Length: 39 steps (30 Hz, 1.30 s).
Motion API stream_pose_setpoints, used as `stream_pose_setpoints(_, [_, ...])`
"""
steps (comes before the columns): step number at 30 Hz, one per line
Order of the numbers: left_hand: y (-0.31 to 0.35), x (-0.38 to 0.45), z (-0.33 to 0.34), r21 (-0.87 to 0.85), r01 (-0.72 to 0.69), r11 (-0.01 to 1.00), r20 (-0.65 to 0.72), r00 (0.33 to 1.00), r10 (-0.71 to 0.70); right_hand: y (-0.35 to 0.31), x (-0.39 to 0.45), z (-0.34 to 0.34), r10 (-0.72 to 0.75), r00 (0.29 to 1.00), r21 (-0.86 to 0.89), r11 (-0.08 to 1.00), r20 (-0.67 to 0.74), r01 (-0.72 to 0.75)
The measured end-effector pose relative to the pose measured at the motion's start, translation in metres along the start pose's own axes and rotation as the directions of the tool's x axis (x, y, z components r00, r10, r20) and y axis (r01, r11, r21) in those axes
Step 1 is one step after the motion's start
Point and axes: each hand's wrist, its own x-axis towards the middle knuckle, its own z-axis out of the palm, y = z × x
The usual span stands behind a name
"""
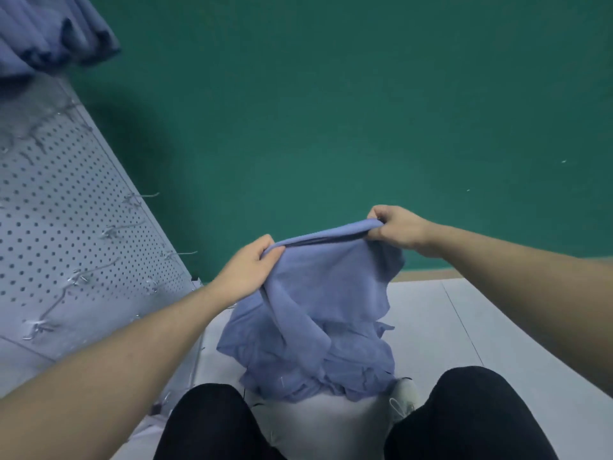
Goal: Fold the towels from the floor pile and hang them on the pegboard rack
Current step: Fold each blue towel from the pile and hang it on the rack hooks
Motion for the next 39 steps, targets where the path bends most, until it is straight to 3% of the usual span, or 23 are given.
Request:
stream_pose_setpoints(6, [0.038,-0.025,-0.034,0.054,-0.009,0.999,0.032,0.999,0.007,-0.054,-0.031,-0.047,-0.044,0.992,0.268,0.961,-0.115,0.073])
stream_pose_setpoints(9, [0.060,-0.032,-0.050,0.046,-0.022,0.999,0.025,0.999,0.020,-0.083,-0.046,-0.058,-0.107,0.985,0.313,0.939,-0.136,0.145])
stream_pose_setpoints(13, [0.096,-0.040,-0.069,-0.060,0.000,0.998,0.081,0.997,0.005,-0.118,-0.066,-0.064,-0.256,0.953,0.239,0.927,-0.159,0.289])
stream_pose_setpoints(18, [0.156,-0.050,-0.078,-0.378,-0.027,0.925,0.160,0.983,0.094,-0.154,-0.089,-0.068,-0.381,0.922,0.155,0.909,-0.073,0.388])
stream_pose_setpoints(21, [0.189,-0.056,-0.085,-0.445,-0.074,0.892,0.108,0.985,0.135,-0.166,-0.096,-0.069,-0.423,0.906,0.089,0.902,-0.003,0.422])
stream_pose_setpoints(26, [0.211,-0.061,-0.095,-0.495,-0.094,0.864,0.023,0.992,0.121,-0.170,-0.103,-0.076,-0.387,0.919,0.114,0.912,-0.078,0.394])
stream_pose_setpoints(33, [0.226,-0.067,-0.093,-0.530,-0.146,0.835,-0.089,0.989,0.117,-0.165,-0.116,-0.091,-0.324,0.946,0.156,0.935,0.016,0.318])
stream_pose_setpoints(39, [0.233,-0.063,-0.100,-0.695,-0.075,0.716,-0.142,0.989,-0.035,-0.155,-0.123,-0.092,-0.295,0.954,-0.098,0.949,0.053,0.299])
